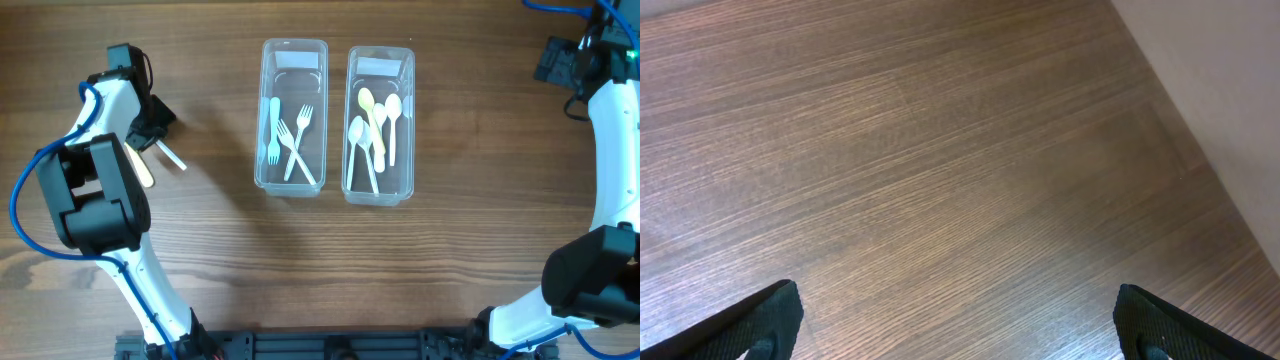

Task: Pack container
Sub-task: 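Return the left gripper and grasp the last white fork, then carry the white fork into the left container and release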

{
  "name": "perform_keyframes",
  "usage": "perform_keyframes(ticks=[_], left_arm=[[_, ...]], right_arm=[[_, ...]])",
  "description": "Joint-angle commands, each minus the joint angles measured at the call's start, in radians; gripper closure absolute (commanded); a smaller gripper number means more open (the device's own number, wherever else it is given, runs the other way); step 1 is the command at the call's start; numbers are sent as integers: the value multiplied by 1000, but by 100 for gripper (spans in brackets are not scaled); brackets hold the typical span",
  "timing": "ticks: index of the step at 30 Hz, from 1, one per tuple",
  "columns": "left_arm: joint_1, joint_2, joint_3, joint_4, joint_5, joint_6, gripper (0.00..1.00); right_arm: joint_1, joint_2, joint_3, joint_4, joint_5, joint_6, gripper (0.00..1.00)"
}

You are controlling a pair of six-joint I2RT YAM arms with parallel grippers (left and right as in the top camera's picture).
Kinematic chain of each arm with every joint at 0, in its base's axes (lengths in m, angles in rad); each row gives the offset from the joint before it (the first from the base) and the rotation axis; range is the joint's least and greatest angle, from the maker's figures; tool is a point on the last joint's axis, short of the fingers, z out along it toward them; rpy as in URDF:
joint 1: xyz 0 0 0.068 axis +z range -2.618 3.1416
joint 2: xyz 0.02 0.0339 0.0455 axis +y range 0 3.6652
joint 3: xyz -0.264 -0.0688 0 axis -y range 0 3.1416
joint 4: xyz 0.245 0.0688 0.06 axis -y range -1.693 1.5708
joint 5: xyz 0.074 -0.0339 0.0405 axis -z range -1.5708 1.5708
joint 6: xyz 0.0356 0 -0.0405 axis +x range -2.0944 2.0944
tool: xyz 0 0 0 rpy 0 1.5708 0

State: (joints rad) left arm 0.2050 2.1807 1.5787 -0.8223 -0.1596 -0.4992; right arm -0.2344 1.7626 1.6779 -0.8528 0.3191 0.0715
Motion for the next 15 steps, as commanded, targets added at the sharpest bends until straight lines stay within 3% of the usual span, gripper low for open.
perform_keyframes(ticks=[1, 15], left_arm=[[5, -79, 25, -27, 14, -3, 96], [-123, -417, 40, 3, 371, -2, 96]], right_arm=[[5, 8, 8, 0, 17, 7, 0], [5, 8, 8, 0, 17, 7, 0]])
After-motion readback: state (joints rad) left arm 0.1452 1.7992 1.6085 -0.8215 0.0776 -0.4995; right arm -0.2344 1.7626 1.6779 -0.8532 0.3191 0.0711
